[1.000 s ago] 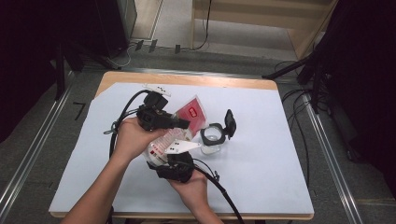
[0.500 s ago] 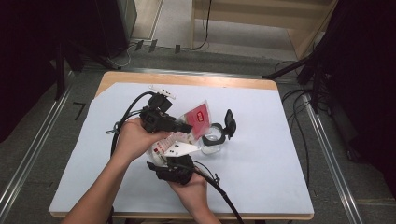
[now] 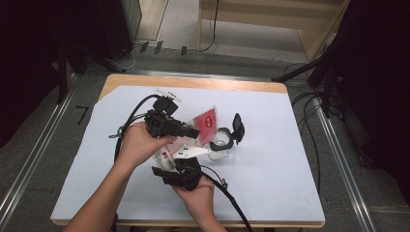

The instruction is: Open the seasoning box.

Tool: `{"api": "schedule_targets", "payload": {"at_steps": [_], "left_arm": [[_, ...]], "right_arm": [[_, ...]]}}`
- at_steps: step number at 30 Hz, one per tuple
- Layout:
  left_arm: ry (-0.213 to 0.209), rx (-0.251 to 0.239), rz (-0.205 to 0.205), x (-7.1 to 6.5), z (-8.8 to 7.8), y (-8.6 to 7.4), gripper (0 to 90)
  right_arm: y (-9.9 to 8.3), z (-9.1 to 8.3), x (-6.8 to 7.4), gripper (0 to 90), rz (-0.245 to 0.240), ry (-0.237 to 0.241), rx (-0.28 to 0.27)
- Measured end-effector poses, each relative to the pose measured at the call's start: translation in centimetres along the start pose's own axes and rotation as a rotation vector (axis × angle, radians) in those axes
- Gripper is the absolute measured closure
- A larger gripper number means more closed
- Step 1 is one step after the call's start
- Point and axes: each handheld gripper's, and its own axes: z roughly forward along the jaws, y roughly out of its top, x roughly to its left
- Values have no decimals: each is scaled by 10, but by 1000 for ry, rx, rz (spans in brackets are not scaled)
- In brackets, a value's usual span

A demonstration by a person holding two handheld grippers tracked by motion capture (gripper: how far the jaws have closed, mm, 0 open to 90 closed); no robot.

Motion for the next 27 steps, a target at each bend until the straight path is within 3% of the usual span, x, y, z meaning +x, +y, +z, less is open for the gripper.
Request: {"api": "schedule_targets", "payload": {"at_steps": [3,5,7,8,12,18,20,23,27], "left_arm": [[-9,-11,0,-2,-4,1,638],[3,-10,8,-3,-4,1,749],[35,-6,-9,-4,-2,2,812],[35,-6,-9,-4,-2,2,829],[53,-10,-18,-6,0,2,829],[43,-34,-9,-5,4,3,773],[27,-47,-16,-5,3,3,684],[16,-61,-17,-5,-1,3,641],[30,-60,-1,-7,-5,3,622]], "right_arm": [[1,-3,-2,607,5,2,-11],[1,-4,-2,607,-6,-9,-17],[2,-4,1,592,-50,-19,-14],[2,-4,1,592,-50,-19,-14],[4,-2,2,565,-57,-21,-8],[7,-3,0,610,-15,2,-15],[8,-3,-2,612,-10,16,-20],[10,-5,-6,612,40,54,-37],[13,-9,-7,612,48,50,-46]]}}
